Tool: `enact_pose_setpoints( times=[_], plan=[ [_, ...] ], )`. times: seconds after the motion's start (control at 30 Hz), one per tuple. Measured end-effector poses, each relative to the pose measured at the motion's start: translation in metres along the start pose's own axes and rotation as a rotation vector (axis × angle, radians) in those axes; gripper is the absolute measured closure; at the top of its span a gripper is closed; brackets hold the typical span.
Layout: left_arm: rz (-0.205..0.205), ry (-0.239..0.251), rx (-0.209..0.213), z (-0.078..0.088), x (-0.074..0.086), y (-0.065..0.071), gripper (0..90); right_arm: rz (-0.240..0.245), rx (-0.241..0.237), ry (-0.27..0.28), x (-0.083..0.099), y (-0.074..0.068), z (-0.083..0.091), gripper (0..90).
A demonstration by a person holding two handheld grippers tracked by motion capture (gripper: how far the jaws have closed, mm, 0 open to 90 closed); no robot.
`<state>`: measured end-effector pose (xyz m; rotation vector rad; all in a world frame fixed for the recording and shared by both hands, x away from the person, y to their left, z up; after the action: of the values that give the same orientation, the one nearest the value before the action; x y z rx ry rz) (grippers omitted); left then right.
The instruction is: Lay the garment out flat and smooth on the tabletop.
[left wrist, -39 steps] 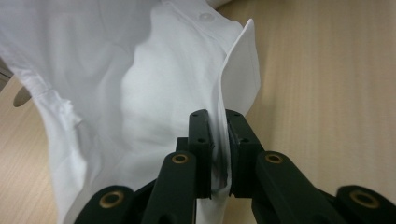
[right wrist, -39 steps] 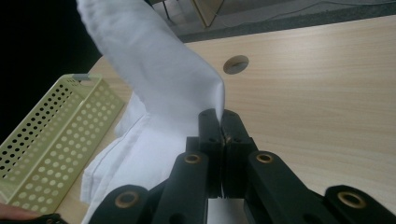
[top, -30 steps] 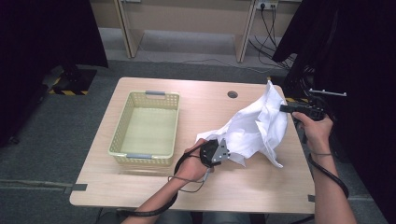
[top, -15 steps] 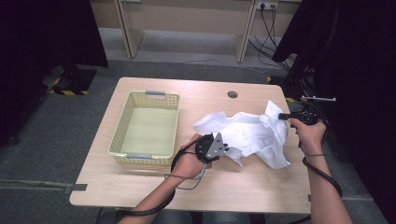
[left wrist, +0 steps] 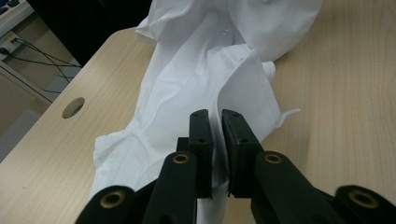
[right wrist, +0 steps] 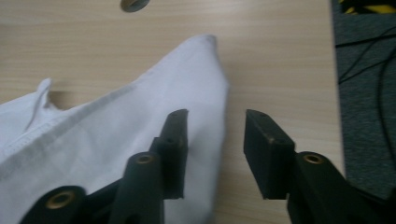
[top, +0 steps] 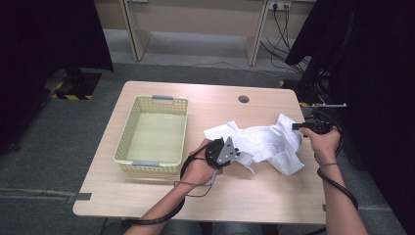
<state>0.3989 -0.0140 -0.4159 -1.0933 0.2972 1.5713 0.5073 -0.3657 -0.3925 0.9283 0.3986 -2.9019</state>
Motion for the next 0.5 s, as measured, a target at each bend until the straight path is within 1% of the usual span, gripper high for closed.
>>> enact_pose_setpoints(
  times=[0.03,0.07,0.13,0.17,0.23,0.33,0.4,0.5],
  plan=[
    [0.000,0.000,0.000,0.000,0.000,0.000,82.4,0.002,0.029,0.013,-0.001,0.000,0.003,58.1],
    [0.000,0.000,-0.001,0.000,0.000,-0.001,82.4,0.006,0.045,0.022,-0.003,0.000,0.008,57.8],
    [-0.002,0.001,-0.003,0.000,-0.001,-0.001,82.3,0.025,0.055,0.047,-0.006,-0.002,0.016,56.2],
    [-0.001,0.001,-0.005,0.000,-0.001,-0.002,82.3,0.045,0.057,0.059,-0.007,-0.005,0.020,55.6],
    [0.003,0.006,-0.009,-0.001,-0.002,-0.002,82.3,0.083,0.039,0.068,-0.009,-0.012,0.027,53.7],
    [0.007,0.008,-0.015,-0.001,-0.003,-0.003,82.2,0.149,-0.006,0.072,-0.009,-0.025,0.034,51.1],
    [0.005,0.003,-0.015,-0.001,-0.003,-0.003,82.2,0.191,-0.043,0.060,-0.007,-0.035,0.036,50.0],
    [0.008,0.003,-0.017,-0.002,-0.003,-0.004,82.0,0.259,-0.068,0.040,-0.004,-0.051,0.038,47.6]
  ],
)
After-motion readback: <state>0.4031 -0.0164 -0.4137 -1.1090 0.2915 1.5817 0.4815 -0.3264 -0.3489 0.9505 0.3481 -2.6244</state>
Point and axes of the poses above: each handheld gripper's, and its own axes: z roughly backward along the jaws, x roughly out of its underside, y roughly to its right, the point moved 1 cm from there along -z, roughly forward along the jaws, and after that the axes turned 2 degrees about -y, right-handed, at the moved point
